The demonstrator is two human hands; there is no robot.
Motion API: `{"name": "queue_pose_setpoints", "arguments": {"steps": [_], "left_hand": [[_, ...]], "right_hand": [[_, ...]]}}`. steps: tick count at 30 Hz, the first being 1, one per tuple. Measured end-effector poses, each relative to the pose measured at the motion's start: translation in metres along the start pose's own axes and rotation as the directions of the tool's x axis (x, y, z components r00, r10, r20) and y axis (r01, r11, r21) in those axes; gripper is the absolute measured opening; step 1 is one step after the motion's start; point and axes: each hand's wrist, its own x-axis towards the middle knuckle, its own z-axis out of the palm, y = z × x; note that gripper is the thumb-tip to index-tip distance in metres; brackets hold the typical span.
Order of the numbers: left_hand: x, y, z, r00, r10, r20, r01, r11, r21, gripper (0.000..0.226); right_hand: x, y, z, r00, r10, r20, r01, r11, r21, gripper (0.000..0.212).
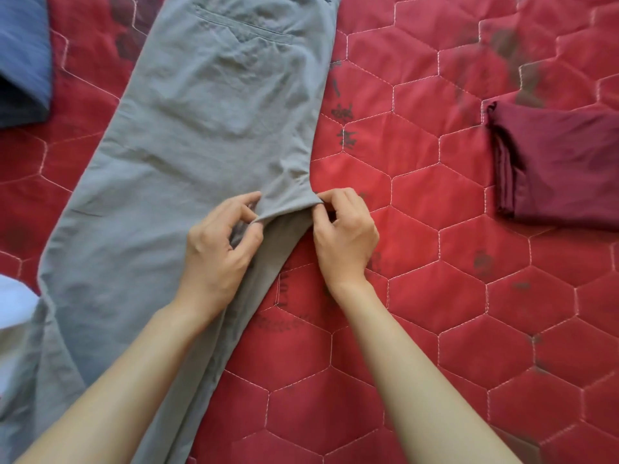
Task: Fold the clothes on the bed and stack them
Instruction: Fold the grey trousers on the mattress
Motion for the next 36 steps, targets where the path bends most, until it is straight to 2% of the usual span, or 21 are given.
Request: {"name": "queue_pose_setpoints", "arguments": {"steps": [3,6,7,9,12,15,17,19,20,22,23,25,27,28,29,31,34,36], "left_hand": [[-0.001,-0.003,0.0,0.987,0.011,0.158,-0.005,0.999,-0.035,0.041],[0.014,-0.017,-0.003,0.978,0.084,0.19,-0.12,0.975,0.187,0.057],[0.021,-0.022,-0.003,0.97,0.093,0.224,-0.16,0.94,0.302,0.059],[0.032,-0.033,-0.001,0.952,0.078,0.296,-0.226,0.833,0.506,0.061],[0.034,-0.047,0.003,0.945,0.072,0.319,-0.276,0.698,0.661,0.057],[0.034,-0.053,0.005,0.954,0.082,0.288,-0.266,0.674,0.689,0.055],[0.033,-0.053,0.007,0.957,0.094,0.274,-0.265,0.67,0.693,0.055],[0.033,-0.053,0.007,0.958,0.104,0.266,-0.265,0.669,0.694,0.056],[0.033,-0.053,0.007,0.959,0.105,0.264,-0.265,0.668,0.695,0.056],[0.032,-0.052,0.007,0.958,0.11,0.266,-0.27,0.668,0.694,0.056],[0.032,-0.051,0.007,0.956,0.119,0.269,-0.277,0.67,0.689,0.055],[0.031,-0.053,0.006,0.964,0.123,0.237,-0.255,0.688,0.679,0.055],[0.028,-0.055,0.004,0.993,0.059,0.098,-0.111,0.711,0.695,0.055],[0.028,-0.055,0.003,1.0,0.007,0.014,-0.015,0.711,0.703,0.055],[0.028,-0.055,0.003,0.998,-0.044,-0.041,0.06,0.704,0.708,0.056],[0.03,-0.053,0.005,0.993,-0.107,-0.059,0.116,0.684,0.72,0.059],[0.045,-0.055,0.003,0.993,-0.115,-0.01,0.086,0.673,0.734,0.058],[0.065,-0.062,-0.004,0.997,-0.066,0.029,0.023,0.667,0.745,0.056]], "right_hand": [[-0.004,0.005,-0.004,1.0,0.012,0.023,-0.012,1.0,-0.006,0.005],[-0.006,0.003,-0.006,0.988,-0.15,0.031,0.152,0.985,-0.085,0.025],[-0.005,0.001,-0.006,0.976,-0.213,0.043,0.216,0.969,-0.119,0.027],[-0.001,0.002,-0.005,0.954,-0.296,0.046,0.299,0.938,-0.176,0.019],[0.006,0.014,-0.011,0.96,-0.273,0.068,0.281,0.941,-0.191,0.009],[0.008,0.013,-0.018,0.973,-0.163,0.163,0.189,0.968,-0.162,0.009],[0.008,0.006,-0.022,0.974,-0.028,0.226,0.059,0.99,-0.131,0.018],[0.009,-0.003,-0.026,0.963,0.152,0.222,-0.129,0.985,-0.113,0.033],[0.01,-0.013,-0.027,0.966,0.194,0.17,-0.179,0.979,-0.1,0.039],[0.01,-0.043,-0.018,0.993,0.101,0.056,-0.101,0.995,-0.014,0.047],[0.011,-0.059,-0.005,0.998,0.02,0.055,-0.021,1.0,0.02,0.051],[0.015,-0.083,0.025,0.979,-0.078,0.19,0.086,0.996,-0.037,0.057],[0.021,-0.073,0.052,0.927,-0.083,0.365,0.188,0.946,-0.264,0.055],[0.022,-0.058,0.058,0.91,-0.069,0.409,0.231,0.903,-0.362,0.054],[0.019,-0.04,0.057,0.909,-0.046,0.414,0.243,0.866,-0.437,0.056],[0.008,-0.009,0.039,0.936,0.031,0.351,0.175,0.825,-0.538,0.058],[-0.004,0.013,0.009,0.949,0.154,0.276,0.031,0.824,-0.566,0.062],[0.007,0.009,0.0,0.963,0.114,0.243,0.03,0.854,-0.519,0.06]]}}
